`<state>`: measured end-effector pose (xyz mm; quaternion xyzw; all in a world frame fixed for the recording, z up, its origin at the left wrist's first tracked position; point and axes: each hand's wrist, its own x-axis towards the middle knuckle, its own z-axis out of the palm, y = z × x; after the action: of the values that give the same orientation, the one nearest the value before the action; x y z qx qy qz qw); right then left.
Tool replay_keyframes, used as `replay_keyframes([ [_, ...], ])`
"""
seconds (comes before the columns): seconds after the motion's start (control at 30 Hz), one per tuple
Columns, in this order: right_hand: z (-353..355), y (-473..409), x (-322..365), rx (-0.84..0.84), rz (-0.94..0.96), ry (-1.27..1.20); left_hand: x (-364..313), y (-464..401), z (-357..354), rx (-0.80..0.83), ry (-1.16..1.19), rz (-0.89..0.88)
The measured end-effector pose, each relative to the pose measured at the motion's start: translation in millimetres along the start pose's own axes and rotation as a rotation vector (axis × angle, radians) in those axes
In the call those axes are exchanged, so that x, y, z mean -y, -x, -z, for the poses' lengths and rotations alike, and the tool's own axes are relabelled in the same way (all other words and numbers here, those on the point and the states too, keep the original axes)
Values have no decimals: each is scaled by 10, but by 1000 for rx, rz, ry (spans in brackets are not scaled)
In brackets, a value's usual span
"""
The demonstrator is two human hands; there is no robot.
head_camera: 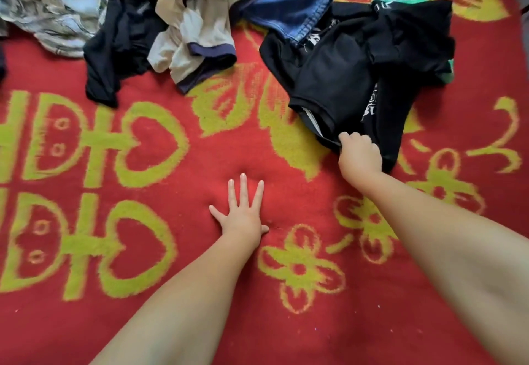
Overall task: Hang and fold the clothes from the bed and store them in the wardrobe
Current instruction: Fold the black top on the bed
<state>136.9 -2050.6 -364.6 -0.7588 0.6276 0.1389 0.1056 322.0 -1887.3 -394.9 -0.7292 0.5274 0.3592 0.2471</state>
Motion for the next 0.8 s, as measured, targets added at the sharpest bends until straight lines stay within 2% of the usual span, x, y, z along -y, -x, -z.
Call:
replay_keyframes([
  [0.1, 107, 69, 41, -6, -12, -162, 26, -1, 19, 11, -2, -13],
  [0.2, 313, 311, 226, 0, 37, -207, 78, 54, 143, 20, 18, -74],
  [0.27, 411, 541, 379, 38, 92, -242, 128, 117, 304, 13, 125, -119],
  [0.37, 559, 1042, 640, 125, 190, -276, 253, 343, 660, -161, 275, -184],
  [0.5, 864, 1697, 962, 170, 317, -329, 498, 742, 1133, -353, -31, -473],
  [0.6, 1160, 2085, 1097, 165, 430, -355, 697, 1090, 1391, -343, -193, -646],
  [0.67, 1393, 2303, 1125, 169, 477, -343, 841, 1351, 1539, -297, -80, -700],
  [0.8, 1937, 2406, 957, 271, 388, -261, 1080, 1770, 1778, -404, 431, -678],
])
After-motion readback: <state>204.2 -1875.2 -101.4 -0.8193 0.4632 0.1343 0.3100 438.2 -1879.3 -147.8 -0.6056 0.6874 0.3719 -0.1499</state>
